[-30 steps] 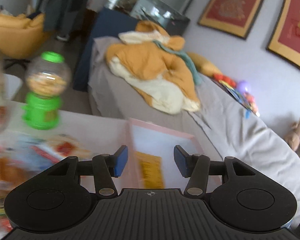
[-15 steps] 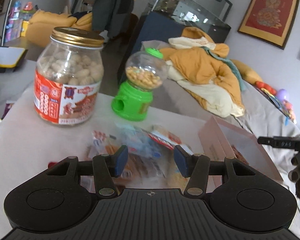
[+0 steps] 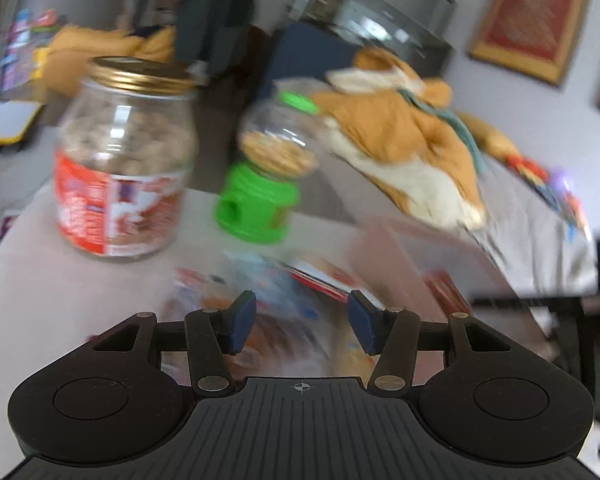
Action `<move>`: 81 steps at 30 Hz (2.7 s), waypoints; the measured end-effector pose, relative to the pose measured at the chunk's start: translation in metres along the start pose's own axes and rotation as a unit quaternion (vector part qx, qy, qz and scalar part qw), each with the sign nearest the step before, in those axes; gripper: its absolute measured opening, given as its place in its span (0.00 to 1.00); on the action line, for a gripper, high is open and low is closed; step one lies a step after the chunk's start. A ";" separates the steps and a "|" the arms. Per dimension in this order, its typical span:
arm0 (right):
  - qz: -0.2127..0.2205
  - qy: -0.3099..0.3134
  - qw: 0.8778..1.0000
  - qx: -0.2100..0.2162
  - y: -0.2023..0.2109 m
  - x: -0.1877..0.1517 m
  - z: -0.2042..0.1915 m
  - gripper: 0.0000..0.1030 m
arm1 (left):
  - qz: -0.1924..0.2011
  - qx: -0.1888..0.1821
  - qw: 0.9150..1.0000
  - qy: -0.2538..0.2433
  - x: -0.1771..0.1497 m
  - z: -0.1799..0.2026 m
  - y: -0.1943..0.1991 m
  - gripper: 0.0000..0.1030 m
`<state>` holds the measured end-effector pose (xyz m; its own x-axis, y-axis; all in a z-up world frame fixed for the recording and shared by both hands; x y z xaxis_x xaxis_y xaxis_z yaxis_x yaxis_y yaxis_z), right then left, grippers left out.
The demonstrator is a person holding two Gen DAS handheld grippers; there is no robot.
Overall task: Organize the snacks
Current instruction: 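Carry the red quail-egg bag into the pink box and open the right tool, then grasp the cream bread-stick pack with the left tool while the right tool grasps the round rice-cracker pack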
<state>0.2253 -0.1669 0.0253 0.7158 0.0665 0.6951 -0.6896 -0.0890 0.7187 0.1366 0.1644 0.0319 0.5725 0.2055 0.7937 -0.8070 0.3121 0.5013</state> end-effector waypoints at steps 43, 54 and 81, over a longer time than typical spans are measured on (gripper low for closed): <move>-0.040 0.079 0.993 0.077 -0.058 0.039 -0.245 0.52 | 0.015 0.040 0.997 0.070 -0.096 -0.042 0.120 0.33; -0.068 0.155 0.965 0.199 0.027 -0.039 -0.235 0.51 | 0.011 0.062 0.996 0.063 -0.090 -0.031 0.118 0.33; -0.008 0.055 0.974 0.221 0.066 -0.068 -0.111 0.71 | -0.051 0.121 0.990 -0.043 -0.091 0.019 0.102 0.34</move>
<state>0.1191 -0.0668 0.0271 0.6932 0.1759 0.6990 -0.5463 -0.5045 0.6686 -0.0005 0.1603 0.0175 0.6473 0.1010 0.7555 -0.7622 0.0934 0.6405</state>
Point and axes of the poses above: each gripper's, at about its wrist camera, not at the fingertips, and y roughly against the way its jaws point, z to its right, x to its top, the point moved 2 cm from there along -y, roughly the way its jaws point, and after that the axes turned 1 degree about x, right-handed, at the moved point
